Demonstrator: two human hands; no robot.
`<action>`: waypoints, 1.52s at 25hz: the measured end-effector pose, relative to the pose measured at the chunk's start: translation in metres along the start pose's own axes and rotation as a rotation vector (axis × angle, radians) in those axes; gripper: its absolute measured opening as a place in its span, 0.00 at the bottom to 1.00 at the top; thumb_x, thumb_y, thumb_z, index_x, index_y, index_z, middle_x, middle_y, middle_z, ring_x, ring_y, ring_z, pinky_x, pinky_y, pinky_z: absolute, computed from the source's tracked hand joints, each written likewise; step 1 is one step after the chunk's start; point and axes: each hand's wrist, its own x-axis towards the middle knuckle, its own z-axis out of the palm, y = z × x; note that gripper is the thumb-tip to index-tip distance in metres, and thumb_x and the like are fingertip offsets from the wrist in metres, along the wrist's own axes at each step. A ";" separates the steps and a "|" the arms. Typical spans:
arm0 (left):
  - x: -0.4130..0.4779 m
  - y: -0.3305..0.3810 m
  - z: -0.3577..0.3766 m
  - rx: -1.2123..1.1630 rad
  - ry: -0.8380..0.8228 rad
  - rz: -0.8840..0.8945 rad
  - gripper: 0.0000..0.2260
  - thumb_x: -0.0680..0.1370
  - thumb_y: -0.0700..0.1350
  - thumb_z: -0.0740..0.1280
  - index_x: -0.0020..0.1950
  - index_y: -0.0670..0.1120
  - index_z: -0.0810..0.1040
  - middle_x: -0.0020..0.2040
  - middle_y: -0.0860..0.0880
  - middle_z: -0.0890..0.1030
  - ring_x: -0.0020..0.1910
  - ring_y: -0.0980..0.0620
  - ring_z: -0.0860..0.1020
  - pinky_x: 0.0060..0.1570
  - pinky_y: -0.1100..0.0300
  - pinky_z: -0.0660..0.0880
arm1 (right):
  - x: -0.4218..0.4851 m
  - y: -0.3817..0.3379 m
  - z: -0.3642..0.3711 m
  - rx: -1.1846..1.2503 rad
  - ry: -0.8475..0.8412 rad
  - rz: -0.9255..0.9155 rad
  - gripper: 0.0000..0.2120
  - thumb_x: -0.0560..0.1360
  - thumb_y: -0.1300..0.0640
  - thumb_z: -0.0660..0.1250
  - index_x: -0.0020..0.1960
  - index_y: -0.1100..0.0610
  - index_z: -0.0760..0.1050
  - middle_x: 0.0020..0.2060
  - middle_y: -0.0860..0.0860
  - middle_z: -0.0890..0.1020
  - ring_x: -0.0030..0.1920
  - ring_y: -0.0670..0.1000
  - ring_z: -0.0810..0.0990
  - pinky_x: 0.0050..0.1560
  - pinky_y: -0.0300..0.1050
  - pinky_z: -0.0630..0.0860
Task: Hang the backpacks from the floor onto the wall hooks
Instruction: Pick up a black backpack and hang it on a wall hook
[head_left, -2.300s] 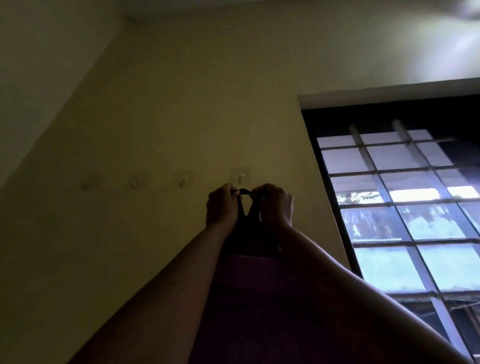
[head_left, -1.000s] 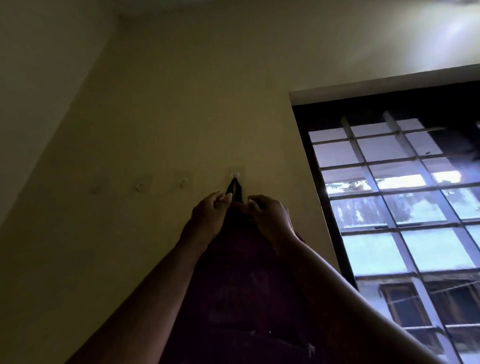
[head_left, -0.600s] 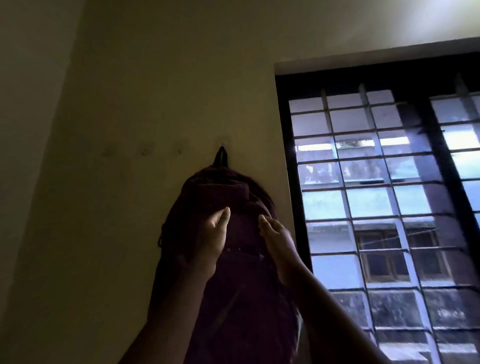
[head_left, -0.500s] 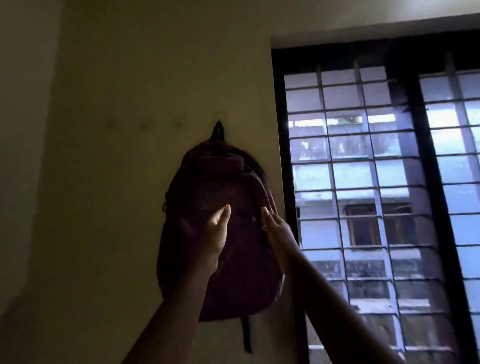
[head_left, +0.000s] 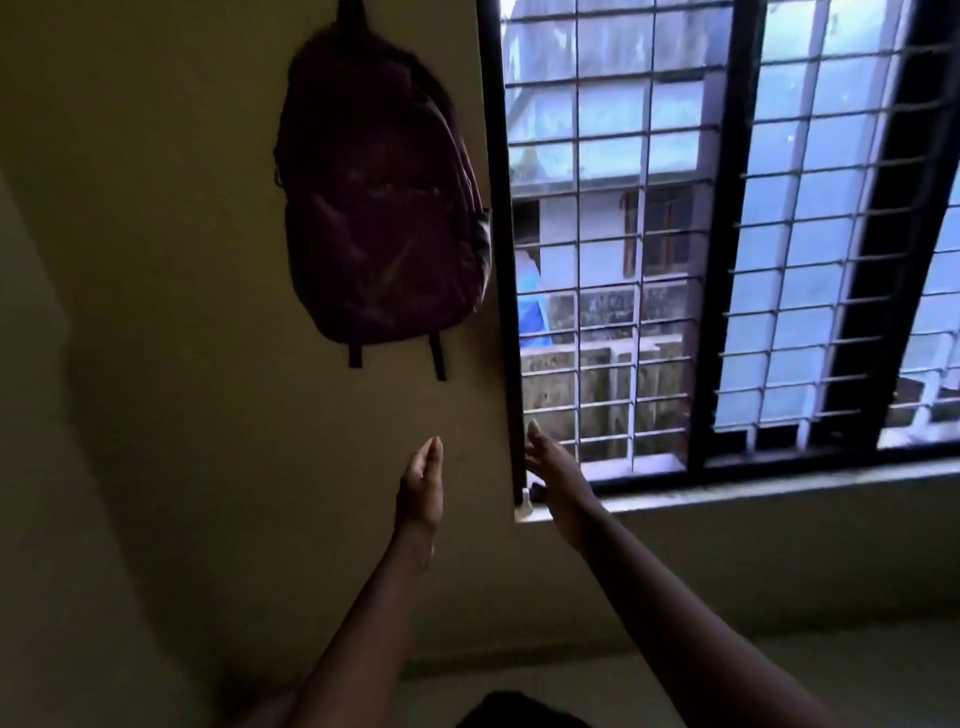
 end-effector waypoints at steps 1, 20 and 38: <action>-0.015 -0.019 0.007 0.004 0.009 -0.045 0.22 0.80 0.53 0.56 0.70 0.44 0.67 0.70 0.44 0.72 0.69 0.47 0.70 0.66 0.57 0.65 | -0.015 0.015 -0.011 -0.006 0.000 0.064 0.16 0.77 0.41 0.56 0.48 0.51 0.75 0.45 0.59 0.77 0.49 0.50 0.72 0.44 0.45 0.66; -0.118 -0.447 0.255 0.387 -0.277 -0.608 0.14 0.79 0.46 0.59 0.62 0.43 0.76 0.62 0.44 0.79 0.58 0.52 0.75 0.55 0.65 0.65 | -0.038 0.516 -0.227 -0.106 0.287 0.873 0.19 0.75 0.43 0.62 0.56 0.55 0.78 0.48 0.51 0.79 0.52 0.52 0.76 0.57 0.48 0.72; -0.110 -0.636 0.234 0.822 -0.424 -0.654 0.17 0.72 0.47 0.70 0.59 0.44 0.77 0.54 0.41 0.83 0.55 0.42 0.79 0.51 0.53 0.74 | 0.002 0.643 -0.188 0.204 -0.098 1.010 0.12 0.76 0.63 0.64 0.35 0.56 0.71 0.23 0.44 0.77 0.26 0.40 0.76 0.32 0.32 0.74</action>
